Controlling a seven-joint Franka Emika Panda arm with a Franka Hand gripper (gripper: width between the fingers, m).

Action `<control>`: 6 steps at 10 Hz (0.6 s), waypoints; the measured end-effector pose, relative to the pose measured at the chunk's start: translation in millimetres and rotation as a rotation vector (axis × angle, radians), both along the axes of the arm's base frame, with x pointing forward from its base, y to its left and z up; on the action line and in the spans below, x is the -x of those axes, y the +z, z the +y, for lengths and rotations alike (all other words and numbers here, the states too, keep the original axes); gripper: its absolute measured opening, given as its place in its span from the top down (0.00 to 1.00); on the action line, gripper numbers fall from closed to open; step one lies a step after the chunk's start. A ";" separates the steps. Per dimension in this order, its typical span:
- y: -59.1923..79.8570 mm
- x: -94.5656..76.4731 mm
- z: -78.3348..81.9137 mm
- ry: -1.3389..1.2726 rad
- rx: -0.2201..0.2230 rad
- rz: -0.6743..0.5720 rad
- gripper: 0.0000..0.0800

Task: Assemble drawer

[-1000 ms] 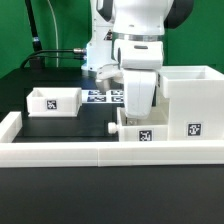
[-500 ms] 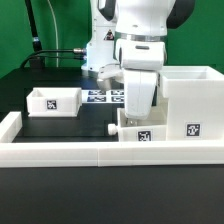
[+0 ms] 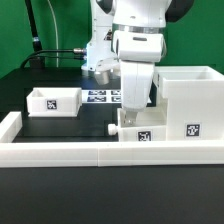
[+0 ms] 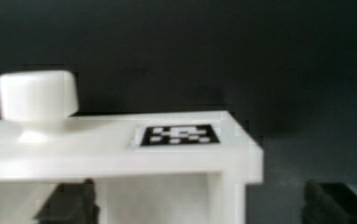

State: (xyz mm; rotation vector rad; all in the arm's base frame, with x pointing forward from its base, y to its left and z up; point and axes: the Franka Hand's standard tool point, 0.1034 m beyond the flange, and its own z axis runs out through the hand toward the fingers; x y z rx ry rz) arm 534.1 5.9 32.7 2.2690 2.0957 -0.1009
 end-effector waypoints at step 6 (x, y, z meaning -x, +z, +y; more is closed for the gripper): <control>39.8 -4.6 -56.6 0.042 0.017 0.002 0.19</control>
Offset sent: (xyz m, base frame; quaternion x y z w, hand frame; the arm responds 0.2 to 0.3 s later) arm -0.0029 -0.0375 0.0267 -0.0047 -0.0070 -0.0348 0.9994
